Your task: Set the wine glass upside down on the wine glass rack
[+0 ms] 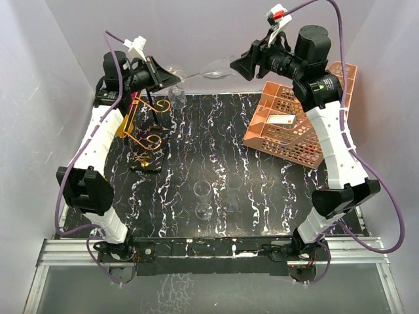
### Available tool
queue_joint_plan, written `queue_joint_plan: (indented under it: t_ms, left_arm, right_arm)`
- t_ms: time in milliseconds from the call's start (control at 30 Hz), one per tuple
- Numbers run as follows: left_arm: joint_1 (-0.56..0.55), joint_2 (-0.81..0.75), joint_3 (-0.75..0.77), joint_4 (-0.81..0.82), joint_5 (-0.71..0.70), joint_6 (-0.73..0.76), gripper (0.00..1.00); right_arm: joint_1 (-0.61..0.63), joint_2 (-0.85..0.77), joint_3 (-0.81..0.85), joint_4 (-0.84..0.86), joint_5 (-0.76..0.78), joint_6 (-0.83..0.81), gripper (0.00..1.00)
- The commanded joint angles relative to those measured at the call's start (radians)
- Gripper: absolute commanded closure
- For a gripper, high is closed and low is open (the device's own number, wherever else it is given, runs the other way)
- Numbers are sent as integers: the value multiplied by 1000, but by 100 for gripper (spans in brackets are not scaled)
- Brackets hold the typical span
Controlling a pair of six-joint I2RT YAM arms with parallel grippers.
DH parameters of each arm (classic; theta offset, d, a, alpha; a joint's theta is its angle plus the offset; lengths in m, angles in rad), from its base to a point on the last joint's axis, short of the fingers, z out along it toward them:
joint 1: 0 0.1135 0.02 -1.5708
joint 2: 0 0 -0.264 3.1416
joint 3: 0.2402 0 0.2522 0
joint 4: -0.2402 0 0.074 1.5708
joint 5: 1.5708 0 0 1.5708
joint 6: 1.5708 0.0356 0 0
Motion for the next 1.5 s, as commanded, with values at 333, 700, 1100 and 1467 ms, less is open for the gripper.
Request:
queue_joint_plan:
  t_ms: [333, 700, 1100, 1467]
  left_arm:
    - [43, -94, 263, -315, -322, 493, 100]
    - [-226, -117, 254, -406, -799, 1136, 100]
    - [-319, -106, 140, -374, -1015, 1434, 100]
    - [-319, -128, 43, -367, -1152, 1563, 100]
  right_arm:
    - [-71, -154, -50, -50, 133, -154, 22]
    - [-141, -194, -127, -52, 114, -180, 18]
    - [-215, -211, -184, -23, 32, -144, 17]
    - [-237, -211, -203, -17, 4, -139, 17]
